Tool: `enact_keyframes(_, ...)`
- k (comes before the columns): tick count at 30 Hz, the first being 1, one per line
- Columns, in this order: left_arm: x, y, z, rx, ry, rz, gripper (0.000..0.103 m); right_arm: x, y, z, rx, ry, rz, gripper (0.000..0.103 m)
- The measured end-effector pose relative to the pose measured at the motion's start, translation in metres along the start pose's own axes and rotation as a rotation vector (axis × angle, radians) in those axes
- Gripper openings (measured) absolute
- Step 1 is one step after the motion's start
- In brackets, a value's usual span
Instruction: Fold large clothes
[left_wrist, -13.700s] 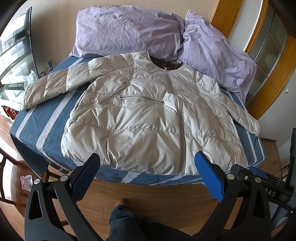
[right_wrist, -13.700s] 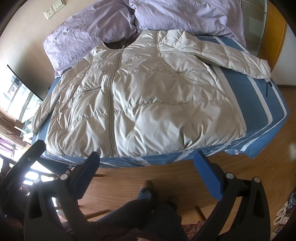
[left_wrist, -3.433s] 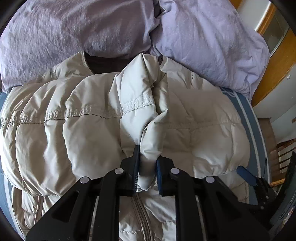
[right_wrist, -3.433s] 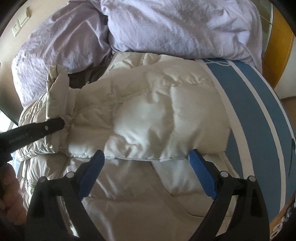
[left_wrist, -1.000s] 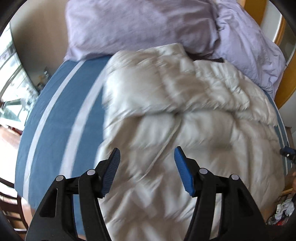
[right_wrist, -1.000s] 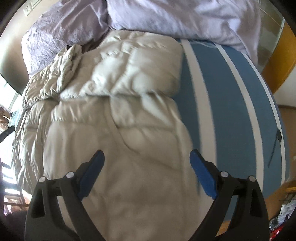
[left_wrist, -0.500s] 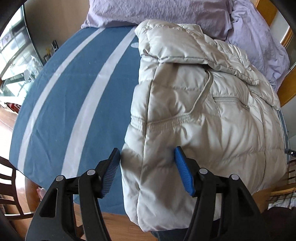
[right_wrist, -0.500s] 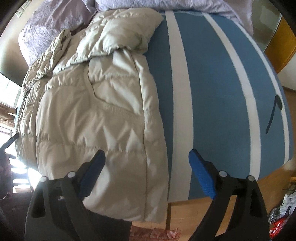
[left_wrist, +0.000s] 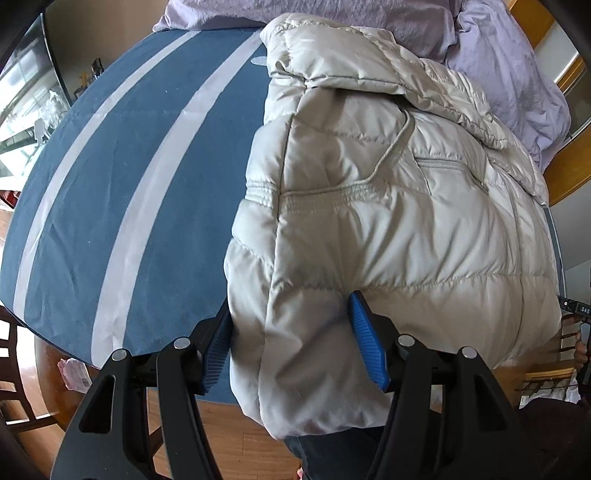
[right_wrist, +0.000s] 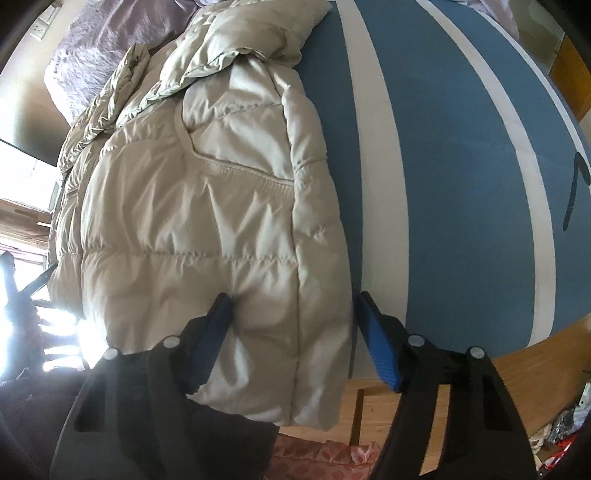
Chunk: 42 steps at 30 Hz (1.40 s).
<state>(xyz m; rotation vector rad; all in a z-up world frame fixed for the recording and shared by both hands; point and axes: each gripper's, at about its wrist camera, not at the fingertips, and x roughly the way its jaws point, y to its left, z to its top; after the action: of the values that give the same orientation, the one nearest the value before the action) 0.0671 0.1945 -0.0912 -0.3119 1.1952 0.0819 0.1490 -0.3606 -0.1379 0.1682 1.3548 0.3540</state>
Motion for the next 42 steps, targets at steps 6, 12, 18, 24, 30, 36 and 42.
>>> enact_keyframes(6,0.003,-0.005,0.000,0.002,0.009,-0.004,0.061,-0.001,0.002,-0.006,-0.012,0.009,0.042,0.052)
enact_keyframes(12,0.004,-0.008,-0.003,0.011,0.016,-0.004,0.060,-0.001,0.005,-0.008,-0.034,0.031,0.078,0.041)
enact_keyframes(18,0.005,-0.007,-0.005,0.000,0.026,-0.012,0.060,0.002,0.009,-0.006,-0.053,0.065,0.089,0.041)
enact_keyframes(24,0.006,-0.010,-0.007,-0.002,0.030,-0.022,0.060,0.004,0.008,-0.006,-0.057,0.082,0.127,0.042)
enact_keyframes(30,0.006,-0.011,-0.008,0.001,0.034,-0.038,0.059,0.003,0.004,-0.006,-0.070,0.092,0.153,0.042)
enact_keyframes(36,0.005,-0.008,-0.007,-0.002,0.048,-0.037,0.060,0.001,-0.004,-0.009,-0.074,0.094,0.159,0.042)
enact_keyframes(42,0.004,0.000,-0.005,-0.024,0.047,-0.014,0.065,0.000,-0.004,-0.011,-0.080,0.086,0.156,0.043)
